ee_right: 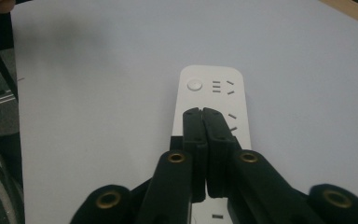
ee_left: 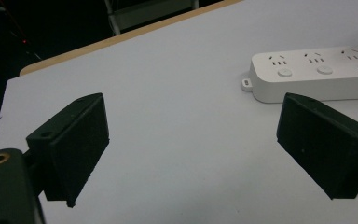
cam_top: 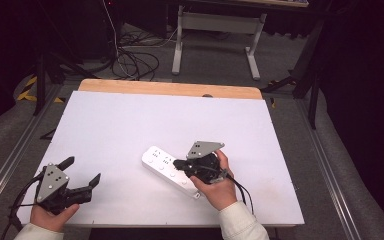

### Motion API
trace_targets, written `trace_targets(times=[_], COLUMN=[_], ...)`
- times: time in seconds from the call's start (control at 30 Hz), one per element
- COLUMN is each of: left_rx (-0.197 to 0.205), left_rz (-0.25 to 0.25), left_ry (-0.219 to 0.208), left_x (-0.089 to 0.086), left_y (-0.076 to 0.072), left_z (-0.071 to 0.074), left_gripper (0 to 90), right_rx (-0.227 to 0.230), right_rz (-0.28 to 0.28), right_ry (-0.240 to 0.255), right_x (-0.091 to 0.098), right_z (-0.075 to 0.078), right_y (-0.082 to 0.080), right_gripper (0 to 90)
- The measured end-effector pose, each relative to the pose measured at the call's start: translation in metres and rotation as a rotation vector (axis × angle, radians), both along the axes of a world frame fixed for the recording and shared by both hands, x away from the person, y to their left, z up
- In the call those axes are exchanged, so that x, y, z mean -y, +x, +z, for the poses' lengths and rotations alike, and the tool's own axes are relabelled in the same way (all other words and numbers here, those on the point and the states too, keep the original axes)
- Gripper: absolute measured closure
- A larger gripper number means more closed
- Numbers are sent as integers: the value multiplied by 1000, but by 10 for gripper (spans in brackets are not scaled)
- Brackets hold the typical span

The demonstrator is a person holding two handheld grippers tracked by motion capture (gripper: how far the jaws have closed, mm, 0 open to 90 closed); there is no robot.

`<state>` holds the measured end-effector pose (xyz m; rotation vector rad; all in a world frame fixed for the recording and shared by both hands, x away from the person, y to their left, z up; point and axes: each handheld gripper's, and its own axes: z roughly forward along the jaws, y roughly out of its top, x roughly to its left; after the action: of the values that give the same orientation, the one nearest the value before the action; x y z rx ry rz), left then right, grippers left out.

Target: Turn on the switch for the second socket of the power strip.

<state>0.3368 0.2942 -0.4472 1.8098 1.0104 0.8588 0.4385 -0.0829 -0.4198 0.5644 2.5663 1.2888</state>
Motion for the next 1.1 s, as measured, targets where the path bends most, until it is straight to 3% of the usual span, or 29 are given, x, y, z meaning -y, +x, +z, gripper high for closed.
trace_targets(times=[0.63,1.1], left_rx=[-1,0], left_rz=[-4,-4], left_ry=[-3,-3], left_x=[0,0], left_y=[0,0], left_z=[0,0], left_gripper=[96,96], right_rx=[-59,-66], right_rz=[1,0], right_ry=[-72,-130], right_x=[-16,-23], right_z=[-22,-32], right_y=[6,7], right_gripper=[900,900])
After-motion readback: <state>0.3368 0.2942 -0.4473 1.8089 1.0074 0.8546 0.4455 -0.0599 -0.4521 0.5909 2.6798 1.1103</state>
